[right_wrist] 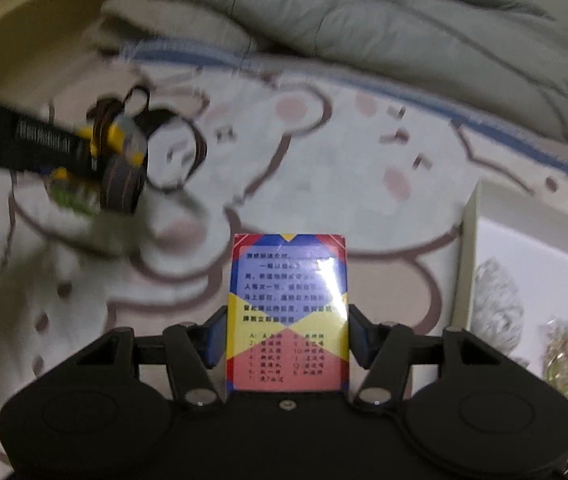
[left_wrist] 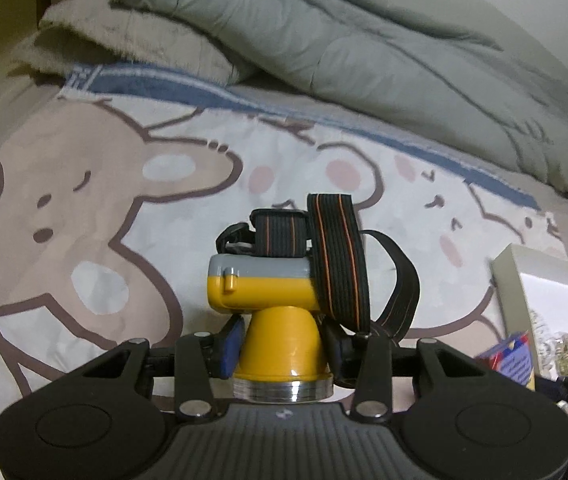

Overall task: Organize objects
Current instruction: 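Lift the headlamp and card pack and carry them over the white box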

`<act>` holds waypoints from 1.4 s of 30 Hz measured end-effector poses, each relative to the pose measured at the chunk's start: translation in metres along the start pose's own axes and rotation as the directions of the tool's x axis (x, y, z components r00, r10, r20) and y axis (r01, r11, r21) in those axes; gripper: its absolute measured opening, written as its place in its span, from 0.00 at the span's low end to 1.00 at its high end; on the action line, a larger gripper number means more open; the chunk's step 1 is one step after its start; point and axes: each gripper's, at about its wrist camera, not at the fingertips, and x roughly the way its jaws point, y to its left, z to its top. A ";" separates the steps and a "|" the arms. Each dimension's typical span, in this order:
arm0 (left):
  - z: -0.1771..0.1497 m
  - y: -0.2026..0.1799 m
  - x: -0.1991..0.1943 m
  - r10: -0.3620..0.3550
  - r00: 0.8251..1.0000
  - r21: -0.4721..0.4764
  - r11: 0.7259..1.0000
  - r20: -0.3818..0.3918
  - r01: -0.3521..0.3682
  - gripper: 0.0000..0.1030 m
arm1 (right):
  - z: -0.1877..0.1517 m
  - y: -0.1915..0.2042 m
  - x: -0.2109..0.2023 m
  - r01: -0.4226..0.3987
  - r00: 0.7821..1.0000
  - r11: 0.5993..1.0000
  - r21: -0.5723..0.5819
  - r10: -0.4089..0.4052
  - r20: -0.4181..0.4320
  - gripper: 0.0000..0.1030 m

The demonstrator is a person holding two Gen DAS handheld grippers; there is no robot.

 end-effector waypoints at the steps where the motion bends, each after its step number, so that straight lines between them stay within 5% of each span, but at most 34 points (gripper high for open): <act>1: -0.001 -0.002 -0.005 -0.003 1.000 0.006 1.000 0.014 0.003 0.42 | 0.003 -0.001 -0.005 0.001 1.000 1.000 0.008 -0.001 0.020 0.59; 10: -0.008 -0.020 -0.047 -0.055 0.992 0.055 0.997 0.114 0.049 0.42 | 0.022 -0.011 -0.050 0.030 0.979 0.996 0.089 -0.047 0.200 0.59; 20: -0.015 -0.040 -0.071 -0.057 0.979 0.155 0.988 0.194 0.027 0.42 | 0.025 -0.015 -0.080 0.049 0.952 0.989 0.137 -0.088 0.293 0.59; 33: -0.005 -0.059 -0.073 -0.071 0.971 0.188 0.982 0.229 0.028 0.42 | 0.026 -0.035 -0.101 0.101 0.924 0.982 0.157 -0.151 0.351 0.59; 42: 0.001 -0.107 -0.053 -0.113 0.970 0.236 0.970 0.214 0.061 0.42 | 0.025 -0.089 -0.116 0.148 0.916 0.977 0.152 -0.193 0.352 0.59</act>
